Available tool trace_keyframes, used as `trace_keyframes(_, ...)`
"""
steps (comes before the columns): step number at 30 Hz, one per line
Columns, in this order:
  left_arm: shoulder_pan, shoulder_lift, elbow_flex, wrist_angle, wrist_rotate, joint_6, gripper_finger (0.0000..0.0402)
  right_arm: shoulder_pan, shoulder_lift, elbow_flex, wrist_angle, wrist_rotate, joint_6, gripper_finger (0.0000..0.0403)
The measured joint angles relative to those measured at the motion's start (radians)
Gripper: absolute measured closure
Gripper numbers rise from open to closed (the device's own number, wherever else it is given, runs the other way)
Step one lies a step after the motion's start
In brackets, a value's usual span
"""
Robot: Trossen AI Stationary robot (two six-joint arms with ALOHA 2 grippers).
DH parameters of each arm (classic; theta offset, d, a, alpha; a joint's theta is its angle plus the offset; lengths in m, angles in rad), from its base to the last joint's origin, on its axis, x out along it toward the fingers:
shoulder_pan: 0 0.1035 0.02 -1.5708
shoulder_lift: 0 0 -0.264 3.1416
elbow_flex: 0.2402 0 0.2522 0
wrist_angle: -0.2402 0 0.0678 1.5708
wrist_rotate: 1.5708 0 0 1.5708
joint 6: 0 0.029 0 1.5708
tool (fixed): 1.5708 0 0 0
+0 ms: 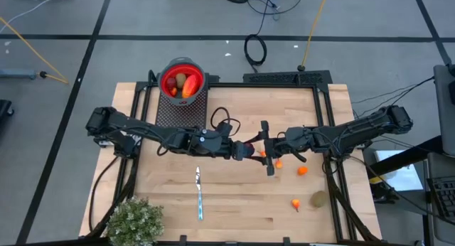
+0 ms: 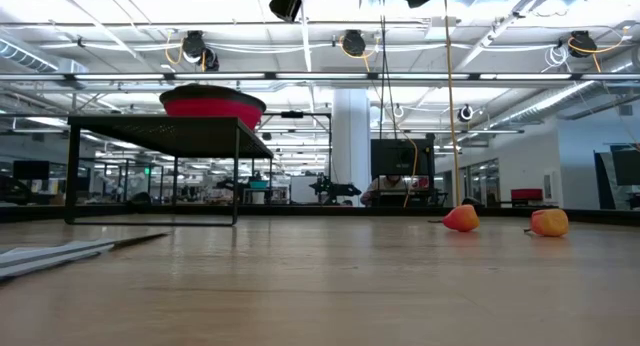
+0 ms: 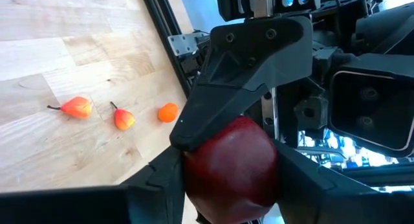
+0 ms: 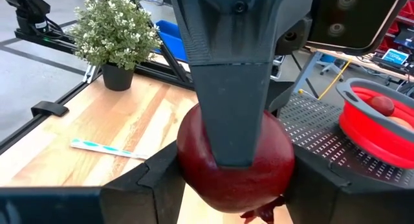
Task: Pick & Place Fruit
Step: Put the pomegranate into the red strainer bowl on the shelf
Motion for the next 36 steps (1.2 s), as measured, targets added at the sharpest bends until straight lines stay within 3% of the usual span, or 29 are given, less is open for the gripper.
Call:
trace_keyframes(11,-0.001,0.000,0.000,-0.024,0.009,0.004,0.0217,0.028,0.001,0.000,-0.018,0.001,0.003,0.0134)
trace_keyframes(19,0.000,-0.001,0.000,-0.052,0.006,-0.001,0.0216,0.028,-0.040,0.001,-0.128,0.017,0.061,0.0104)
trace_keyframes(29,0.000,-0.001,0.000,-0.079,0.027,-0.018,0.0216,0.028,-0.209,0.001,-0.430,0.055,0.188,0.0120)
trace_keyframes(36,0.000,-0.001,0.000,-0.076,0.027,-0.022,0.0216,0.028,-0.349,0.000,-0.621,0.080,0.251,0.0169)
